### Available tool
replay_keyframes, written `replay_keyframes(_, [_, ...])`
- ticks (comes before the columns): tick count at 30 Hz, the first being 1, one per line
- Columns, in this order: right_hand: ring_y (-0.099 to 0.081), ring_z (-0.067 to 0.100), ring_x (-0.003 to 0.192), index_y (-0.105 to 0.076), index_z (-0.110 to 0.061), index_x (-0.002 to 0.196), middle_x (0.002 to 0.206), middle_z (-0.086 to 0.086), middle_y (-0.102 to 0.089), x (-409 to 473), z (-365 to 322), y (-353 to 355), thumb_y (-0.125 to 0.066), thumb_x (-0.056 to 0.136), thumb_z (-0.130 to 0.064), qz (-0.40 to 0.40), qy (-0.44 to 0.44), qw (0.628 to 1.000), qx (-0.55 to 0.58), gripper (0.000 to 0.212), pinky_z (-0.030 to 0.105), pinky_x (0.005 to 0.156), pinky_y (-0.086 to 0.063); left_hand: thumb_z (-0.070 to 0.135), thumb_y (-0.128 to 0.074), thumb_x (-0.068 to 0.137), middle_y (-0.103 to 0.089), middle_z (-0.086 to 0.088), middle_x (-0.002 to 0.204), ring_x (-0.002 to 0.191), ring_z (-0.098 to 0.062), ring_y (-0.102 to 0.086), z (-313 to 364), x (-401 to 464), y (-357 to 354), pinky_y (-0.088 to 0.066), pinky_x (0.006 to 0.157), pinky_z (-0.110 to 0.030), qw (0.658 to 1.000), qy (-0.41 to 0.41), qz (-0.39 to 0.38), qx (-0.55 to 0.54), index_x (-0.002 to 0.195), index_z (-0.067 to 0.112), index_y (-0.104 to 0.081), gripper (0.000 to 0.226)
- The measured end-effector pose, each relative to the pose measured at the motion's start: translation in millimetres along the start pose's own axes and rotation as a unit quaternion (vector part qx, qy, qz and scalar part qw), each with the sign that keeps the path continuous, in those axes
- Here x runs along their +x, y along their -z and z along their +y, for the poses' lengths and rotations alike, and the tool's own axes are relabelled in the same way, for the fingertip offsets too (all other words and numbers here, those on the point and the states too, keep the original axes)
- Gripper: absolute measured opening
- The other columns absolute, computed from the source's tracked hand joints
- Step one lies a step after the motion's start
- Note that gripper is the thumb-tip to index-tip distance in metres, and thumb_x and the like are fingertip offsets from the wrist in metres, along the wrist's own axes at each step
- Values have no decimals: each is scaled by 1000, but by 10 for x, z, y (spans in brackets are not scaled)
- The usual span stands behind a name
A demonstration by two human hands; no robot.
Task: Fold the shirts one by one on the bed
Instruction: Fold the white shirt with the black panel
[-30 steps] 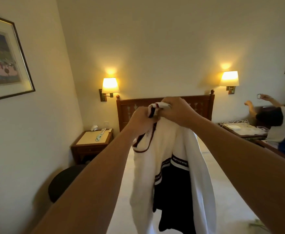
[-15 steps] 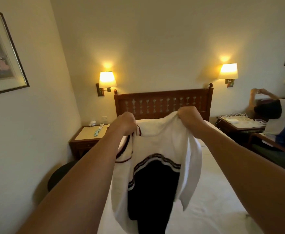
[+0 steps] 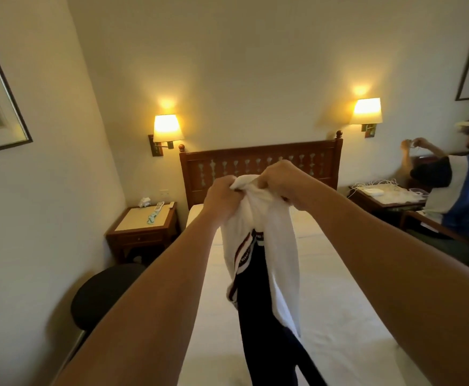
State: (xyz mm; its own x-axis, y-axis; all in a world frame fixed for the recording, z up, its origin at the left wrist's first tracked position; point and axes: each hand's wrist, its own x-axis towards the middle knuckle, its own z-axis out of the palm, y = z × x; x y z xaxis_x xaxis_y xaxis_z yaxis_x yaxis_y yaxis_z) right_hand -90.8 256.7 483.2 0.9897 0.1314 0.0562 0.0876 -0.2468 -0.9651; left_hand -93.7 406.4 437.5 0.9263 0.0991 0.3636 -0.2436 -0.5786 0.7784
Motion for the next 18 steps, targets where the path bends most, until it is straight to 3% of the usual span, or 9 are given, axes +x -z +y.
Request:
replay_keyframes(3, [-63, 22, 71, -72, 0, 103, 83, 13, -67, -154, -11, 67, -54, 86, 0, -113, 28, 974, 192, 25, 31, 60, -50, 14, -52, 103, -64, -1, 86, 96, -27, -65, 47, 29, -5, -50, 77, -26, 999, -13, 2, -49, 93, 12, -63, 15])
replay_keyframes(5, [-66, 22, 68, -70, 2, 112, 85, 15, -70, -150, 98, 113, -51, 87, 1, -102, 41, 958, 267, 31, 30, 57, -49, 16, -53, 103, -66, 0, 89, 98, -26, -66, 134, 38, 17, -50, 75, -25, 992, 7, 10, -124, 95, 19, -64, 13])
replay_keyframes(6, [-66, 23, 67, -69, 1, 108, 83, 15, -71, -131, 204, 144, -50, 88, 3, -59, 44, 967, 245, 28, 31, 56, -50, 20, -54, 102, -68, -2, 94, 96, -23, -66, 184, 45, 43, -52, 75, -28, 988, 23, 17, -151, 100, 20, -66, 12])
replay_keyframes(8, [-65, 21, 66, -68, -6, 95, 83, 13, -71, -37, 528, 218, -53, 89, 5, 71, 73, 994, 44, 20, 34, 59, -54, 25, -54, 102, -68, -4, 102, 93, -20, -64, 279, 62, 124, -51, 72, -32, 984, 72, 29, -162, 110, 21, -67, 16])
replay_keyframes(9, [-63, 21, 69, -69, -9, 90, 84, 12, -70, 18, 697, 241, -55, 88, 6, 84, 100, 988, -85, 20, 36, 64, -56, 27, -55, 102, -67, -4, 103, 94, -20, -63, 302, 70, 175, -50, 70, -32, 980, 85, 25, -176, 113, 23, -67, 17])
replay_keyframes(11, [-62, 25, 78, -70, -6, 88, 87, 15, -70, 50, 962, 230, -58, 81, 9, 2, 95, 964, -248, 20, 44, 76, -56, 32, -58, 101, -67, -5, 104, 98, -23, -64, 315, 76, 222, -52, 73, -32, 970, 84, 11, -227, 111, 28, -66, 14])
replay_keyframes(14, [-60, 24, 85, -68, -12, 106, 98, 12, -69, -2, 1137, 113, -67, 79, 11, -105, 42, 962, -248, 36, 42, 74, -54, 37, -55, 103, -67, -8, 105, 99, -26, -66, 319, 53, 265, -56, 74, -34, 952, 79, -1, -296, 104, 32, -63, 10])
replay_keyframes(16, [-59, 12, 83, -67, -17, 116, 100, -5, -67, -43, 1114, 17, -71, 86, 3, -92, 90, 974, -186, 37, 27, 73, -51, 39, -55, 103, -67, -8, 102, 94, -23, -67, 329, 70, 284, -57, 70, -30, 951, 88, 2, -296, 105, 30, -62, 12])
replay_keyframes(18, [-58, 3, 88, -71, -15, 120, 104, -9, -67, -9, 1031, -49, -67, 91, 0, -62, 121, 979, -153, 33, 24, 79, -49, 33, -53, 105, -65, -5, 99, 86, -16, -65, 336, 87, 306, -54, 59, -21, 961, 88, 13, -261, 118, 24, -61, 18])
